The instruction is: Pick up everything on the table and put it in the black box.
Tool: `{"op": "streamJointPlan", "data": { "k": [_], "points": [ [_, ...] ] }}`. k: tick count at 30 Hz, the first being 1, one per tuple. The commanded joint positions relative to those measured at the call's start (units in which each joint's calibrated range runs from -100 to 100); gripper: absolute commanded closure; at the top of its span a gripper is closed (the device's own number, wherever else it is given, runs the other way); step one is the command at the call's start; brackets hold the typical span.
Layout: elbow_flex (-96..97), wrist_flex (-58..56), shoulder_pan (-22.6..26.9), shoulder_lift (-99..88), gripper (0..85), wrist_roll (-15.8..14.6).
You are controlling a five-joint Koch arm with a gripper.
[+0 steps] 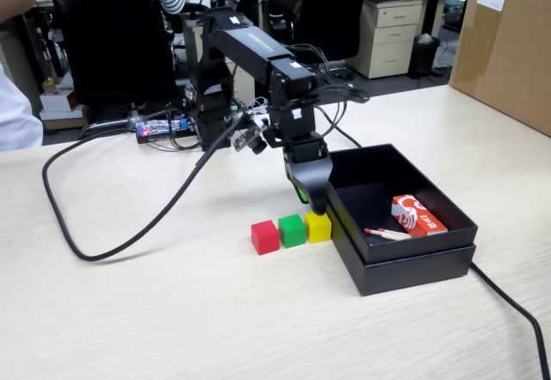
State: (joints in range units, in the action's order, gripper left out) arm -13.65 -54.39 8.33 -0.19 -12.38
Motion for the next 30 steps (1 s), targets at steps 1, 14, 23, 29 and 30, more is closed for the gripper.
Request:
{"op": "streamJointPlan", "data": {
  "k": [1, 14, 23, 29, 30],
  "points": [
    [-6.8, -2.4, 0.3, 3.0, 38.2, 0.0],
    [-11.9, -2.8, 0.8, 15.2, 54.7, 0.2],
    [-17.2, -2.2, 0.8, 16.3, 84.7, 0.1],
    [-16.5, -2.4, 0.5, 11.6, 84.7, 0.1],
    [-15.9, -2.6, 0.4, 10.0, 84.7, 0.1]
  ]
}}
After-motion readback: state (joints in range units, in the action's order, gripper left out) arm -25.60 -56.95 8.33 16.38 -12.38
